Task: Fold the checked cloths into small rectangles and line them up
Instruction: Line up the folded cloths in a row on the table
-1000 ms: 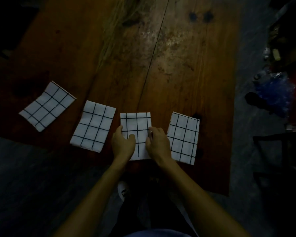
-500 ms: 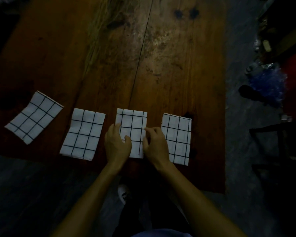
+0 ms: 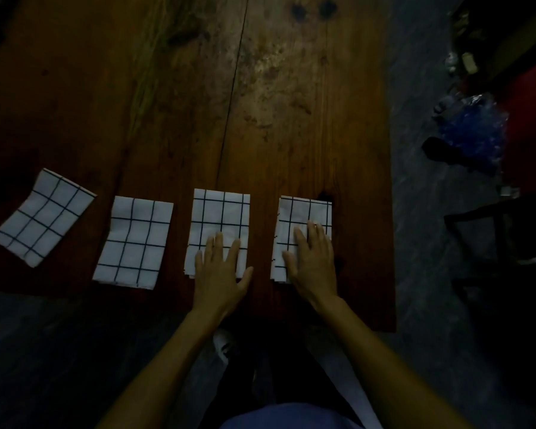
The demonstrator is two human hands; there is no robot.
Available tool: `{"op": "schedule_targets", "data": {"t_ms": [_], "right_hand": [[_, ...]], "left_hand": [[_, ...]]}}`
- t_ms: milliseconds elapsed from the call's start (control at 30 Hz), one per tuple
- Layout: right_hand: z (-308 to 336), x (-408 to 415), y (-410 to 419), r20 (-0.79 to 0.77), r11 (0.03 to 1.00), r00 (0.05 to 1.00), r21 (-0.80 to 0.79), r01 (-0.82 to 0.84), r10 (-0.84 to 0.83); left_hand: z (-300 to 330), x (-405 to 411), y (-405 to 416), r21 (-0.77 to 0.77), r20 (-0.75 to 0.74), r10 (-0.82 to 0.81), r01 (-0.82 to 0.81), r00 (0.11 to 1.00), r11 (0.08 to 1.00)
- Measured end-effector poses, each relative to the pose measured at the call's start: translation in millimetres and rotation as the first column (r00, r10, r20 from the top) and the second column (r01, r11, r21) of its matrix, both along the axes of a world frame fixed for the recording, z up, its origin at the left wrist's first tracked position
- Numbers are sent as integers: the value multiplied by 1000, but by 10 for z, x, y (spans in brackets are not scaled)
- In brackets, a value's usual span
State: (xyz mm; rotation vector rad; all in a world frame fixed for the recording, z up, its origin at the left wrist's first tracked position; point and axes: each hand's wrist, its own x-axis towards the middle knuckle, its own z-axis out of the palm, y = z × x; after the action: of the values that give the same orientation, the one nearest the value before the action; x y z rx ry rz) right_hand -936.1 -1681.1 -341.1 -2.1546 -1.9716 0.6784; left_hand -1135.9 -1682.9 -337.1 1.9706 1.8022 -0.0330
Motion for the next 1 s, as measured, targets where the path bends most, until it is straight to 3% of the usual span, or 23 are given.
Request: {"op": "schedule_targets", "data": {"t_ms": [167,367,467,533,667,867,1000], "right_hand": [[103,-296,67,-113,993,993,119,-15,29],[301,-1245,39,-288,970,926,102,-222,242],[351,-1705,-54,-300,954,905,79,-290,300],[325,-2003,-122,-270,942,903,58,-331,334],[222,-2485,-204,-176,926,912,-4,-377,370],[190,-2878,-395,-87,969,967,-50,-242,237],[227,-2986,-354,-134,986,979,-58,-159,151]], "left_hand": [[221,-106,55,17,33,86,-87,996,996],[538,-866,91,114,15,247,-247,969,962],[550,-1393,48,94,5,291,-290,957,952],[517,-1715,7,69,8,250,-250,968,966],[399,-2188,-69,8,40,-4,3,999,1000],[280,-2537,5,-6,42,-251,251,967,968],[267,-2581,85,-16,48,-268,269,962,963]]}}
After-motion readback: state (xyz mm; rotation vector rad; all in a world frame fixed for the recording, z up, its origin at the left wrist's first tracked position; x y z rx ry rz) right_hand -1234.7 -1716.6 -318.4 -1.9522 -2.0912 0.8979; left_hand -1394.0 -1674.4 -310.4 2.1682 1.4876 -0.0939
